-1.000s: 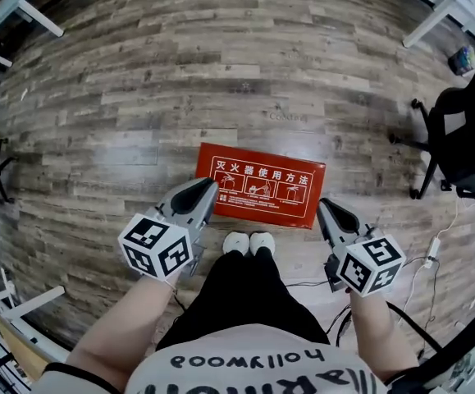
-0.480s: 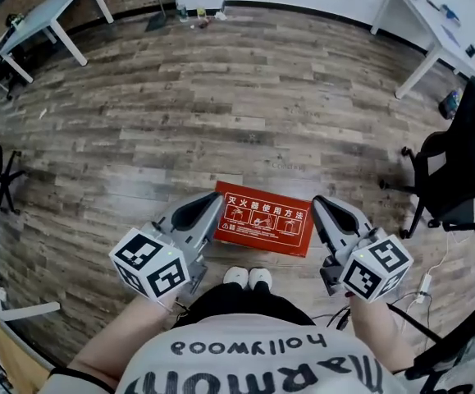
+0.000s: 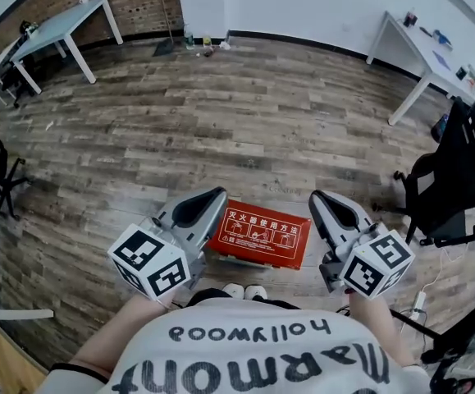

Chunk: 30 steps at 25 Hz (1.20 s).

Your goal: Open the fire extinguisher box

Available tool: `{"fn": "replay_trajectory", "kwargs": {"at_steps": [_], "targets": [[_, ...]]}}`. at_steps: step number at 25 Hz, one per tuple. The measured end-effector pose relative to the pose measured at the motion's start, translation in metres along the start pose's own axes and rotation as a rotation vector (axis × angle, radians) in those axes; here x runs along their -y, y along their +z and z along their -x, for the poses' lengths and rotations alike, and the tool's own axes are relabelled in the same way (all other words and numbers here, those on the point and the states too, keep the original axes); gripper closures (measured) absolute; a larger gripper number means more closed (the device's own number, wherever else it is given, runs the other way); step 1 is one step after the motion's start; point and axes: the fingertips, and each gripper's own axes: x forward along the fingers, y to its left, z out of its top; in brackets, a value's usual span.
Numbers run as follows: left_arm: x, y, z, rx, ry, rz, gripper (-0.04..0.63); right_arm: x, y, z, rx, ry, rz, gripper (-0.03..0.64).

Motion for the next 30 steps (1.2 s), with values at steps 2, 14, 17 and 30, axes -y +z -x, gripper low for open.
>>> {"fn": "replay_trajectory", "kwargs": {"at_steps": [2,14,17,30], "targets": [[0.006,0.005,-0.003,0.004,-0.017,-0.029,0.586,-0.003,0.006,0.001,0.004,0.003,0.023,0.598],[0.025,0.01,-0.02,-0.002,-0.085,-0.085,0.586,0.004,0.012,0.005,-0.009,-0.033,0.053,0.597],[0.027,0.006,-0.024,-0.009,-0.092,-0.095,0.586,0.006,0.011,0.005,0.0,-0.029,0.04,0.597],[0.027,-0.004,-0.032,-0.034,-0.1,-0.091,0.586,0.014,-0.003,0.008,-0.038,-0.038,0.038,0.6]]}}
